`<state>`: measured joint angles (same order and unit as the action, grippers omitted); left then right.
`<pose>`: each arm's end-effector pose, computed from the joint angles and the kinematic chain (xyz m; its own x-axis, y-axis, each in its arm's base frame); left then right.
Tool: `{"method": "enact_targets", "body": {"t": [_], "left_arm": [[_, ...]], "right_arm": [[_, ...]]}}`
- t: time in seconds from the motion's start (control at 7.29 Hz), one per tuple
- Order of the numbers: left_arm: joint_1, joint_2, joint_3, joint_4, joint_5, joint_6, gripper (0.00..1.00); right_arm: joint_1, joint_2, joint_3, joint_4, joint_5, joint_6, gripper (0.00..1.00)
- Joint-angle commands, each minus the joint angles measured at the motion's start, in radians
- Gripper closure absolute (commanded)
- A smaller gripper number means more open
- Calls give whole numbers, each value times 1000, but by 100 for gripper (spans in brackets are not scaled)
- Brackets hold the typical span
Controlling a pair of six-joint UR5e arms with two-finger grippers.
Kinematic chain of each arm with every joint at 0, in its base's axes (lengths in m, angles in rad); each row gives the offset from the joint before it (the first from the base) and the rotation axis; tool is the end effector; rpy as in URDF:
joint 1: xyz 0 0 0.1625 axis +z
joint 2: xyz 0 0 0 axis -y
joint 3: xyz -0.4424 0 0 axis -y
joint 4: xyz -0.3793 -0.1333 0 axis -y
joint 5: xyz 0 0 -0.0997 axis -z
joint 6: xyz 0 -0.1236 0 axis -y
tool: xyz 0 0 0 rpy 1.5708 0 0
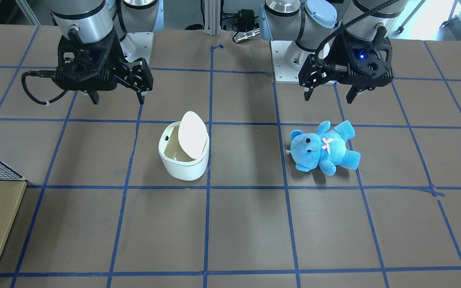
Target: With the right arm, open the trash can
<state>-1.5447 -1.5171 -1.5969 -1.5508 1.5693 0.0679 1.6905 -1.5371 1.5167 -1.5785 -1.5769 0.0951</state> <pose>-0.1214 -0.4642 0.4960 -0.9991 0.0418 -0.0017 0.0418 0.9980 -0.0476 0.1910 -0.4779 0.4916 -0.9997 -0.0245 0.0034 -0.0246 0.9993 -0.0286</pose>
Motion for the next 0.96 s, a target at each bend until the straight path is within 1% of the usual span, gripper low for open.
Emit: {"method": "enact_targets", "body": {"t": [0.0,0.27,0.55,0.82], "left_arm": [[0,0,0,0,0,0,0],[0,0,0,0,0,0,0],[0,0,2,0,0,0,0],[0,0,0,0,0,1,0]], "right_arm": [[-6,0,-1,0,0,-14,0],[-35,2,2,-2,-29,-122,0],[-90,0,4,3,-22,-182,0],[-98,0,4,5,-20,-187,0]]}}
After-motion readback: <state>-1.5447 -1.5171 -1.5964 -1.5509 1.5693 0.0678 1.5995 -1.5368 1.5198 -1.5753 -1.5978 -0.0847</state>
